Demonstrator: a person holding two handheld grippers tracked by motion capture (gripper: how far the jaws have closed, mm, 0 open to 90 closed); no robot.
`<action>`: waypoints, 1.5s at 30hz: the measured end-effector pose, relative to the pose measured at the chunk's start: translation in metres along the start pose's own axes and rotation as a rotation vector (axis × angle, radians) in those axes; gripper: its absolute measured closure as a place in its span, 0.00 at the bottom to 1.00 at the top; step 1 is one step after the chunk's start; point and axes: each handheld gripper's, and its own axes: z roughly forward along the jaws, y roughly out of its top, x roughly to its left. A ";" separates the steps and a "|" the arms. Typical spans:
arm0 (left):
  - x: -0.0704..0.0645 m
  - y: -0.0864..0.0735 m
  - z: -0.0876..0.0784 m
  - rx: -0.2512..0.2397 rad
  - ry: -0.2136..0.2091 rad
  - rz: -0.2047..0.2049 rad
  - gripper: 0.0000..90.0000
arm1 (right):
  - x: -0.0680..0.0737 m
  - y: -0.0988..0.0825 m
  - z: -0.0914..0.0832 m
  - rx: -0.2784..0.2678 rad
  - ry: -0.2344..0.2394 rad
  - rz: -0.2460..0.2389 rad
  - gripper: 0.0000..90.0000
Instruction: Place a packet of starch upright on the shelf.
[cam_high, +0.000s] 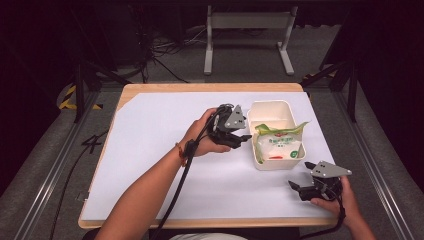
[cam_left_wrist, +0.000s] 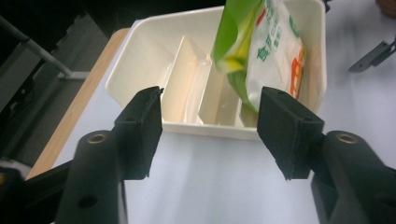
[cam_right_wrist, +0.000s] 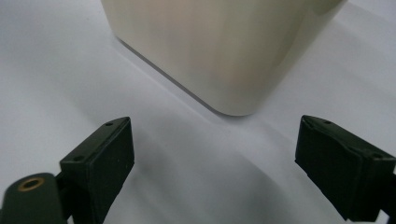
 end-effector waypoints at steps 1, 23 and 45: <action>0.000 -0.002 0.000 0.002 0.002 -0.004 0.43 | 0.000 0.000 0.000 0.000 0.000 -0.001 0.13; -0.010 -0.067 -0.016 0.068 0.092 -0.094 0.11 | 0.001 0.001 0.000 0.001 -0.003 -0.006 0.13; -0.020 -0.128 -0.051 0.149 0.153 -0.120 0.09 | 0.002 0.002 0.000 -0.003 -0.008 -0.013 0.13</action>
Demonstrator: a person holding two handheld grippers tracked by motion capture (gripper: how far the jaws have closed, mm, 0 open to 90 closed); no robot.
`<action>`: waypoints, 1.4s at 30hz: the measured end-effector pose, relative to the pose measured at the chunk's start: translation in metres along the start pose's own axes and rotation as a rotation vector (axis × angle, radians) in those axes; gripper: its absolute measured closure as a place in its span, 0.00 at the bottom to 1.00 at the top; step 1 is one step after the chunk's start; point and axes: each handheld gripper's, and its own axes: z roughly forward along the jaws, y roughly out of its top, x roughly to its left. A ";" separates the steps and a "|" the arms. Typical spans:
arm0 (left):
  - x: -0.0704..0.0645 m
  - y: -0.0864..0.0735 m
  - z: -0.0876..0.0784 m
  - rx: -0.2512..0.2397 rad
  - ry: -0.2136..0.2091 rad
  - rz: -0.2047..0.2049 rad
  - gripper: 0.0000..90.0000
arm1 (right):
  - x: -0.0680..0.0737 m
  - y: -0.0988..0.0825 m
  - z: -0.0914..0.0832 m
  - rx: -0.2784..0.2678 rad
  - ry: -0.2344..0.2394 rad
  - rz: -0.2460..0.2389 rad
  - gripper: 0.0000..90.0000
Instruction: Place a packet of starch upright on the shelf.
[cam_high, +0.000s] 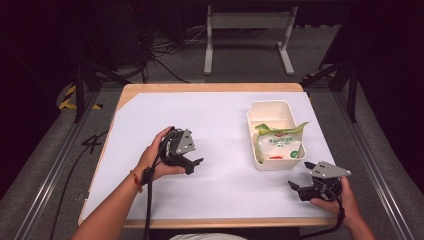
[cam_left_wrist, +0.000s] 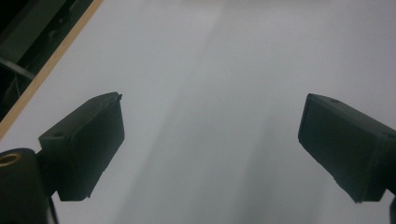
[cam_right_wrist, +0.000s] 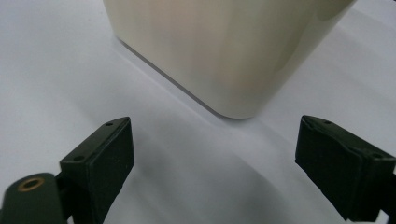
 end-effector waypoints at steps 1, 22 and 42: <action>0.000 -0.004 -0.002 0.002 0.003 -0.006 0.09 | 0.000 0.000 0.000 0.001 0.000 0.000 0.13; -0.001 -0.082 -0.030 0.056 0.061 -0.107 0.09 | 0.000 0.000 0.001 0.007 0.000 0.003 0.13; -0.010 -0.140 -0.069 -0.025 0.105 -0.325 0.08 | 0.001 0.000 0.002 0.012 0.001 0.001 0.13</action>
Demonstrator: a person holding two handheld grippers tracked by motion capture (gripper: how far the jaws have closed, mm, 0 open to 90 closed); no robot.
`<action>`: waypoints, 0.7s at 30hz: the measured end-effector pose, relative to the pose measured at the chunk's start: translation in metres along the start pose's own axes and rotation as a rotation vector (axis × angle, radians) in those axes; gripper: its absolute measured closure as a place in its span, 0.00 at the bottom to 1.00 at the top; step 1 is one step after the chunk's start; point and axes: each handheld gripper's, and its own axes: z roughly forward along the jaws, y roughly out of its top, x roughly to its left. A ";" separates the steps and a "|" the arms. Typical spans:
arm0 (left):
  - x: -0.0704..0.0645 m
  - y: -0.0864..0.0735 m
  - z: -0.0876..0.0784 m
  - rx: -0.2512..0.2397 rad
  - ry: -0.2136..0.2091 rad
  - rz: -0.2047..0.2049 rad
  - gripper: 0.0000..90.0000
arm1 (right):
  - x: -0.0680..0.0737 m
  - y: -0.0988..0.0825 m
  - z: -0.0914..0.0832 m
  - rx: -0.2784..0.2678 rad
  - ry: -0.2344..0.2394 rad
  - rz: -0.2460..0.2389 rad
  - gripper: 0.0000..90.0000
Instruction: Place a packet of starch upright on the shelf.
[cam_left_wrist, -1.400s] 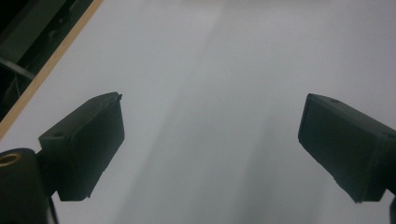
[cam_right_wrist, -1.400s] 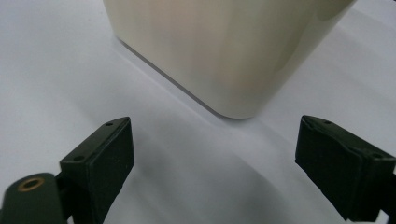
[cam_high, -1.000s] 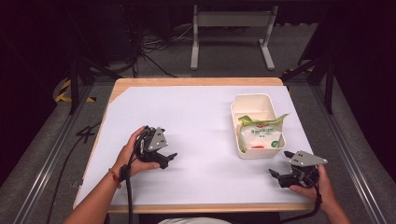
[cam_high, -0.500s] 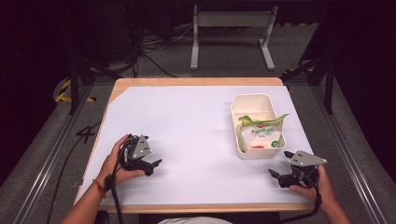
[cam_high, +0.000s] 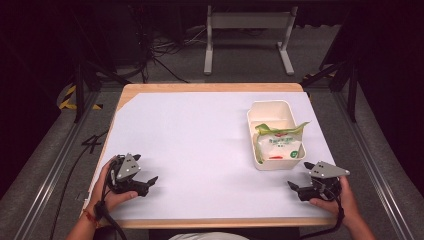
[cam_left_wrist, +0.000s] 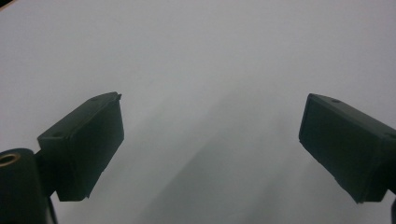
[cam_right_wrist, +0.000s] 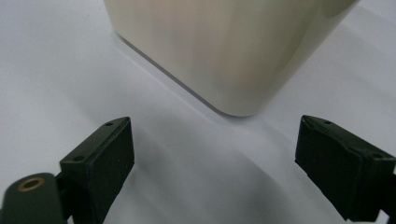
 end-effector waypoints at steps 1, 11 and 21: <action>0.001 -0.003 -0.002 -0.012 -0.002 -0.021 0.08 | 0.000 0.000 0.000 0.001 -0.002 0.000 0.13; 0.008 -0.013 -0.004 -0.067 -0.019 -0.098 0.08 | -0.001 0.000 -0.002 -0.006 -0.008 0.000 0.13; 0.007 -0.012 -0.004 -0.085 -0.023 -0.098 0.08 | -0.001 0.000 -0.003 -0.015 -0.010 0.000 0.13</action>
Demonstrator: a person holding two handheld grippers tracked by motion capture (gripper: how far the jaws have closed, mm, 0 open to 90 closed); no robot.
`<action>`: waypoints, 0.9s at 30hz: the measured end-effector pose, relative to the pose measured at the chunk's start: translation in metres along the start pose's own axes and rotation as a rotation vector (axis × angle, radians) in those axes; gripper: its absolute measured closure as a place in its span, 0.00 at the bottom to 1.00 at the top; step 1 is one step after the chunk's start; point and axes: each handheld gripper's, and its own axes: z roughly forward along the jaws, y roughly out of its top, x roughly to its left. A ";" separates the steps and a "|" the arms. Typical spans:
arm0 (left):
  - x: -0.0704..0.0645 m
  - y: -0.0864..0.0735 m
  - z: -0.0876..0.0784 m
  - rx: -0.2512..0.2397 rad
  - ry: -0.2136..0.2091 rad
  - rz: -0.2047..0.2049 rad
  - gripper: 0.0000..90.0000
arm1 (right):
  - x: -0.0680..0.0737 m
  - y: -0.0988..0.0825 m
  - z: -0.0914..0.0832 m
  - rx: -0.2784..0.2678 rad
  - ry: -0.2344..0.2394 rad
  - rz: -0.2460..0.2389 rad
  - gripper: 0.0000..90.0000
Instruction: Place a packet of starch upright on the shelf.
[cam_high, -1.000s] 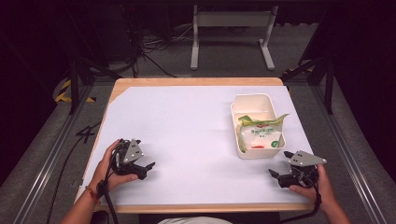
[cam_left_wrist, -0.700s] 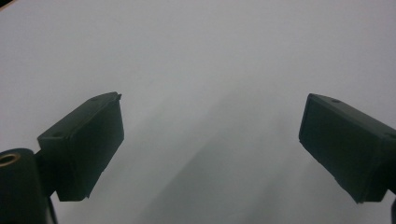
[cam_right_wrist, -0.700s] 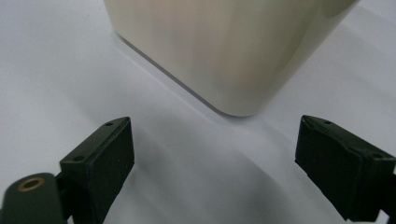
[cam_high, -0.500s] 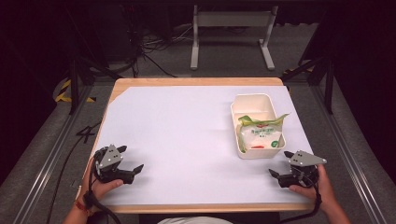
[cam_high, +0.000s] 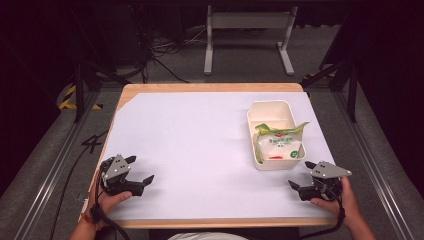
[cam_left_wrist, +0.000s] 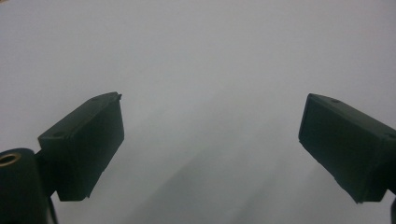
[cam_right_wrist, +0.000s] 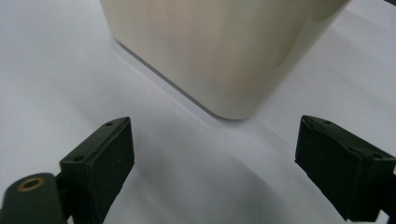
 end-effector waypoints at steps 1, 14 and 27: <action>0.000 0.000 0.000 0.003 -0.001 0.001 0.08 | 0.000 0.000 0.000 0.001 0.000 0.002 0.13; 0.000 0.002 0.002 0.000 -0.002 -0.002 0.08 | -0.001 0.000 0.000 -0.008 0.004 0.005 0.13; -0.001 0.005 0.006 0.013 0.001 0.008 0.08 | -0.003 -0.002 -0.002 -0.018 0.001 0.025 0.13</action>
